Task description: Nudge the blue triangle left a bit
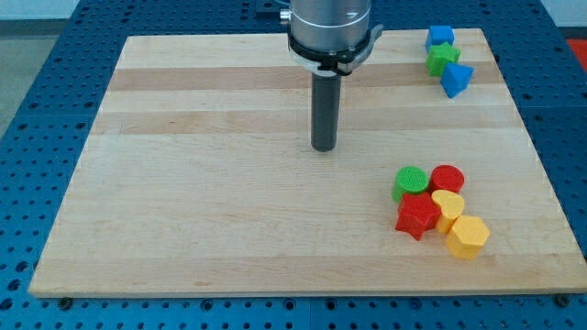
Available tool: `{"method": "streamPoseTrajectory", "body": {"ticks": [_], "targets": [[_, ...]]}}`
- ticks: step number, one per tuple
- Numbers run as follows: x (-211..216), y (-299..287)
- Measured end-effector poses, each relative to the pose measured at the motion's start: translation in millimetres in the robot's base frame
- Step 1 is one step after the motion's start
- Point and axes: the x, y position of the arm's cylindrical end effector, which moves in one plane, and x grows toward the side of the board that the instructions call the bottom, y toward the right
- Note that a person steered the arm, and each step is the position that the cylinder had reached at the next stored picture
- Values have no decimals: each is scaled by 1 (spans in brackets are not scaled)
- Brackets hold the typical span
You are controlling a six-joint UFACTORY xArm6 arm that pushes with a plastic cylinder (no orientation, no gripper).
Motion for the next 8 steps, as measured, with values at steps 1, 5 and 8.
{"method": "streamPoseTrajectory", "body": {"ticks": [1, 5, 8], "targets": [[0, 26], [-28, 210], [-86, 240]]}}
